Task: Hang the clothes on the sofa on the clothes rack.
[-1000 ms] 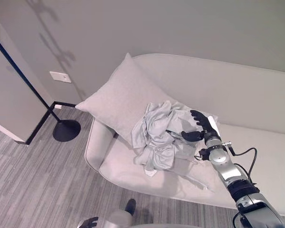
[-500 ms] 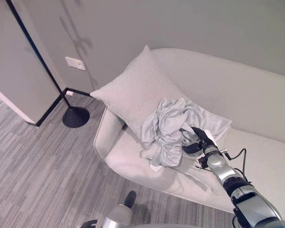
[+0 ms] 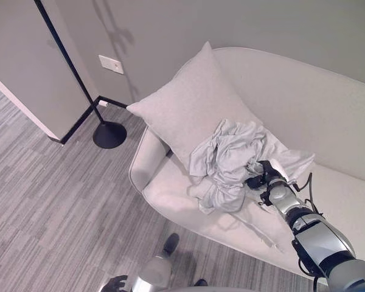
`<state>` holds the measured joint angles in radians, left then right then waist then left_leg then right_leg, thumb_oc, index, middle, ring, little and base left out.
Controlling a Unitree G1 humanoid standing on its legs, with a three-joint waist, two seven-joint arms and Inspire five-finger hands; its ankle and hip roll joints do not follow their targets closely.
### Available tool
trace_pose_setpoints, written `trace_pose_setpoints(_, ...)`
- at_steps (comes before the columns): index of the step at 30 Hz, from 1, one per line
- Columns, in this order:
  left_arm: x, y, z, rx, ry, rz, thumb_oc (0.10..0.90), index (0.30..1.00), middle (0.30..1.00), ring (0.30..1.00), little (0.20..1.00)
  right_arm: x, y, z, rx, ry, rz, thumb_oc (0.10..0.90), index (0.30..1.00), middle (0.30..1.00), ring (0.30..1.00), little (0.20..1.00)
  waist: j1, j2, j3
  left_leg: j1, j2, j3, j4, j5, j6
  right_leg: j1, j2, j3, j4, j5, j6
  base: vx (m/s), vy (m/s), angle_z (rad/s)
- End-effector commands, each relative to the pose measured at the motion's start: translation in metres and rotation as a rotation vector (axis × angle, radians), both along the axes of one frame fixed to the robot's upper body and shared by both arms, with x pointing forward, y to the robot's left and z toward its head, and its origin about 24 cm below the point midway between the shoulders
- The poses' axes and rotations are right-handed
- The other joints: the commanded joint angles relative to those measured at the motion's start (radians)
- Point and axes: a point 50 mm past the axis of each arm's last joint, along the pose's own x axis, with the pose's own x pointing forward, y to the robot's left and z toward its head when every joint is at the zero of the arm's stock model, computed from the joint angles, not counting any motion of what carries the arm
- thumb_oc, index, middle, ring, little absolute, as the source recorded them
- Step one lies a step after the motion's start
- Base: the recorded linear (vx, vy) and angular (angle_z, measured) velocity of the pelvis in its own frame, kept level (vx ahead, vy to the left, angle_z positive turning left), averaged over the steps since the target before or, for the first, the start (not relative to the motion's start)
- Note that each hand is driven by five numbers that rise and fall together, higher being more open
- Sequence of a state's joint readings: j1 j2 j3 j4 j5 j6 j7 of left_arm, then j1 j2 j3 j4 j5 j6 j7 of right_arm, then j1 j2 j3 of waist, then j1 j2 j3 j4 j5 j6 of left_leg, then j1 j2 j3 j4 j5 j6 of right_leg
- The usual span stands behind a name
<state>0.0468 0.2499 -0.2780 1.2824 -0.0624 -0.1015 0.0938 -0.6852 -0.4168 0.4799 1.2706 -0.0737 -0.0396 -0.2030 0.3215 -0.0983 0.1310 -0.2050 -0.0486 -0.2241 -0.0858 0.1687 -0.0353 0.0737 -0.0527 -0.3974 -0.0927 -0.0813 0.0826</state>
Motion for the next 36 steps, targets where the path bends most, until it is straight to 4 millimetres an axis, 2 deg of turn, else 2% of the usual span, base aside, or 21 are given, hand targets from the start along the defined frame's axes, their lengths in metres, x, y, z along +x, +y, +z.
trace_pose_setpoints(1, -0.001, 0.008, 0.001, 0.068, 0.033, -0.079, 0.8, 0.9, 0.9, 0.9, 0.9, -0.014, 0.017, -0.022, -0.02, 0.089, 0.107, 0.4, 0.3, 0.3, 0.3, 0.3, 0.011, 0.035, -0.006, 0.047, 0.065, -0.007, -0.001, -0.08, -0.02, -0.058, -0.059, 0.005, 0.005, 0.099, 0.04, 0.04, 0.015, -0.01)
trace_pose_setpoints(3, 0.0, 0.009, 0.002, 0.072, 0.027, -0.08, 0.8, 0.9, 0.9, 0.9, 0.9, -0.012, 0.016, -0.017, -0.032, 0.061, 0.12, 0.4, 0.3, 0.3, 0.3, 0.3, 0.007, 0.034, -0.01, 0.054, 0.066, -0.003, -0.001, -0.083, -0.02, -0.054, -0.06, 0.008, 0.005, 0.098, 0.041, 0.0, 0.0, 0.0)
trace_pose_setpoints(5, 0.002, 0.008, 0.002, 0.072, -0.001, -0.071, 0.8, 0.9, 0.9, 0.9, 0.9, -0.001, -0.001, 0.018, -0.139, -0.106, 0.159, 0.4, 0.3, 0.3, 0.3, 0.3, -0.005, 0.032, -0.019, 0.081, 0.073, 0.011, -0.001, -0.103, -0.02, -0.037, -0.061, 0.019, 0.005, 0.091, 0.043, 0.03, 0.006, -0.06)
trace_pose_setpoints(6, 0.006, 0.008, 0.004, 0.064, -0.041, -0.031, 0.8, 0.9, 0.9, 0.9, 0.9, -0.003, -0.022, 0.045, -0.229, -0.225, 0.157, 0.4, 0.3, 0.3, 0.3, 0.3, -0.015, 0.032, -0.028, 0.1, 0.075, 0.018, -0.001, -0.114, -0.017, -0.024, -0.062, 0.025, 0.005, 0.087, 0.044, 0.02, 0.023, -0.12)
trace_pose_setpoints(7, 0.006, 0.008, 0.004, 0.063, -0.041, -0.033, 0.8, 0.9, 0.9, 0.9, 0.9, -0.003, -0.023, 0.045, -0.23, -0.225, 0.155, 0.4, 0.3, 0.3, 0.3, 0.3, -0.015, 0.032, -0.028, 0.096, 0.073, 0.017, -0.001, -0.109, -0.016, -0.027, -0.064, 0.024, 0.005, 0.091, 0.045, 0.04, 0.014, -0.18)
trace_pose_setpoints(8, 0.015, 0.013, 0.009, 0.059, -0.116, 0.034, 0.8, 0.9, 0.9, 0.9, 0.9, -0.007, -0.046, 0.083, -0.342, -0.368, 0.14, 0.4, 0.3, 0.3, 0.3, 0.3, -0.024, 0.032, -0.039, 0.119, 0.077, 0.023, -0.001, -0.126, -0.014, -0.012, -0.064, 0.034, 0.005, 0.083, 0.045, 0.01, 0.016, -0.18)
trace_pose_setpoints(9, 0.015, 0.013, 0.009, 0.058, -0.115, 0.031, 0.8, 0.9, 0.9, 0.9, 0.9, -0.008, -0.047, 0.083, -0.343, -0.366, 0.137, 0.4, 0.3, 0.3, 0.3, 0.3, -0.023, 0.032, -0.039, 0.115, 0.075, 0.022, -0.001, -0.121, -0.012, -0.014, -0.066, 0.033, 0.005, 0.087, 0.046, 0.06, 0.003, -0.15)
trace_pose_setpoints(13, 0.043, 0.026, 0.03, 0.062, -0.325, 0.102, 0.8, 0.9, 0.9, 0.9, 0.9, -0.031, -0.081, 0.154, -0.52, -0.657, 0.049, 0.4, 0.3, 0.3, 0.3, 0.3, -0.035, 0.031, -0.063, 0.155, 0.076, 0.038, -0.001, -0.142, -0.004, 0.011, -0.068, 0.048, 0.005, 0.08, 0.047, 0.04, 0.012, -0.17)
trace_pose_setpoints(15, 0.06, 0.034, 0.048, 0.049, -0.455, 0.129, 0.8, 0.9, 0.9, 0.9, 0.9, -0.046, -0.077, 0.196, -0.608, -0.833, 0.059, 0.4, 0.3, 0.3, 0.3, 0.3, -0.042, 0.03, -0.074, 0.174, 0.078, 0.048, -0.001, -0.153, -0.001, 0.024, -0.068, 0.058, 0.005, 0.077, 0.047, 0.06, -0.007, -0.24)
trace_pose_setpoints(16, 0.084, 0.043, 0.079, 0.039, -0.639, 0.114, 0.8, 0.9, 0.9, 0.9, 0.9, -0.058, -0.075, 0.236, -0.737, -1.001, 0.045, 0.4, 0.3, 0.3, 0.3, 0.3, -0.042, 0.027, -0.091, 0.196, 0.078, 0.056, -0.001, -0.164, 0.002, 0.04, -0.068, 0.068, 0.005, 0.072, 0.045, 0.07, -0.004, -0.32)
trace_pose_setpoints(17, 0.094, 0.044, 0.093, 0.033, -0.712, 0.101, 0.8, 0.9, 0.9, 0.9, 0.9, -0.06, -0.07, 0.249, -0.756, -1.068, 0.05, 0.4, 0.3, 0.3, 0.3, 0.3, -0.041, 0.025, -0.096, 0.204, 0.08, 0.059, -0.001, -0.169, 0.002, 0.046, -0.069, 0.07, 0.005, 0.071, 0.045, 0.05, 0.001, -0.34)
trace_pose_setpoints(21, 0.118, 0.044, 0.141, 0.019, -0.955, 0.054, 0.8, 0.9, 0.9, 0.9, 0.9, -0.062, -0.051, 0.281, -0.8, -1.218, 0.098, 0.4, 0.3, 0.3, 0.3, 0.3, -0.036, 0.015, -0.113, 0.22, 0.081, 0.064, -0.001, -0.177, 0.002, 0.057, -0.069, 0.078, 0.005, 0.07, 0.045, 0.02, 0.001, -0.1)
trace_pose_setpoints(23, 0.129, 0.039, 0.166, 0.021, -1.082, 0.018, 0.8, 0.9, 0.9, 0.9, 0.9, -0.064, -0.035, 0.293, -0.794, -1.301, 0.152, 0.4, 0.3, 0.3, 0.3, 0.3, -0.033, 0.01, -0.117, 0.23, 0.082, 0.067, -0.001, -0.182, 0.0, 0.063, -0.068, 0.084, 0.005, 0.068, 0.044, 0.02, -0.01, -0.06)
trace_pose_setpoints(24, 0.14, 0.03, 0.192, 0.03, -1.209, -0.043, 0.8, 0.9, 0.9, 0.9, 0.9, -0.068, -0.014, 0.303, -0.767, -1.404, 0.214, 0.4, 0.3, 0.3, 0.3, 0.3, -0.03, 0.005, -0.124, 0.237, 0.085, 0.07, -0.001, -0.186, -0.001, 0.067, -0.068, 0.086, 0.005, 0.067, 0.043, 0.03, -0.017, -0.1)
trace_pose_setpoints(25, 0.142, 0.026, 0.201, 0.044, -1.247, -0.065, 0.8, 0.9, 0.9, 0.9, 0.9, -0.07, -0.007, 0.305, -0.75, -1.437, 0.23, 0.4, 0.3, 0.3, 0.3, 0.3, -0.033, 0.003, -0.125, 0.241, 0.086, 0.071, -0.001, -0.188, -0.002, 0.071, -0.068, 0.089, 0.005, 0.066, 0.042, 0.03, -0.027, -0.06)
trace_pose_setpoints(28, 0.152, 0.005, 0.213, -0.005, -1.321, -0.122, 0.8, 0.9, 0.9, 0.9, 0.9, -0.072, 0.01, 0.313, -0.69, -1.527, 0.255, 0.4, 0.3, 0.3, 0.3, 0.3, -0.037, -0.003, -0.131, 0.251, 0.087, 0.073, -0.001, -0.194, -0.003, 0.08, -0.068, 0.094, 0.005, 0.065, 0.041, 0.0, 0.0, 0.0)
trace_pose_setpoints(29, 0.152, 0.005, 0.213, -0.004, -1.321, -0.121, 0.8, 0.9, 0.9, 0.9, 0.9, -0.072, 0.01, 0.313, -0.69, -1.528, 0.256, 0.4, 0.3, 0.3, 0.3, 0.3, -0.038, -0.003, -0.13, 0.252, 0.087, 0.073, -0.001, -0.194, -0.003, 0.08, -0.068, 0.094, 0.005, 0.065, 0.041, 0.0, 0.0, 0.0)
trace_pose_setpoints(30, 0.157, -0.015, 0.217, -0.109, -1.353, -0.131, 0.8, 0.9, 0.9, 0.9, 0.9, -0.071, 0.022, 0.322, -0.637, -1.6, 0.27, 0.4, 0.3, 0.3, 0.3, 0.3, -0.041, -0.008, -0.136, 0.256, 0.086, 0.075, -0.001, -0.195, -0.003, 0.083, -0.068, 0.096, 0.005, 0.067, 0.04, 0.0, 0.0, 0.0)
trace_pose_setpoints(34, 0.172, -0.051, 0.224, -0.289, -1.388, -0.168, 0.8, 0.9, 0.9, 0.9, 0.9, -0.069, 0.049, 0.34, -0.55, -1.725, 0.321, 0.4, 0.3, 0.3, 0.3, 0.3, -0.06, -0.006, -0.139, 0.265, 0.085, 0.079, -0.001, -0.196, 0.0, 0.087, -0.066, 0.107, 0.005, 0.069, 0.037, 0.0, 0.0, 0.0)
trace_pose_setpoints(35, 0.173, -0.052, 0.224, -0.291, -1.391, -0.165, 0.8, 0.9, 0.9, 0.9, 0.9, -0.068, 0.05, 0.341, -0.552, -1.727, 0.322, 0.4, 0.3, 0.3, 0.3, 0.3, -0.06, -0.005, -0.137, 0.265, 0.085, 0.08, -0.001, -0.196, 0.0, 0.087, -0.066, 0.107, 0.005, 0.069, 0.037, 0.0, 0.0, 0.0)
trace_pose_setpoints(36, 0.179, -0.068, 0.225, -0.373, -1.386, -0.182, 0.8, 0.9, 0.9, 0.9, 0.9, -0.068, 0.062, 0.348, -0.517, -1.772, 0.349, 0.4, 0.3, 0.3, 0.3, 0.3, -0.072, -0.003, -0.139, 0.268, 0.085, 0.082, -0.001, -0.196, 0.001, 0.088, -0.065, 0.113, 0.005, 0.07, 0.036, 0.0, 0.0, 0.0)
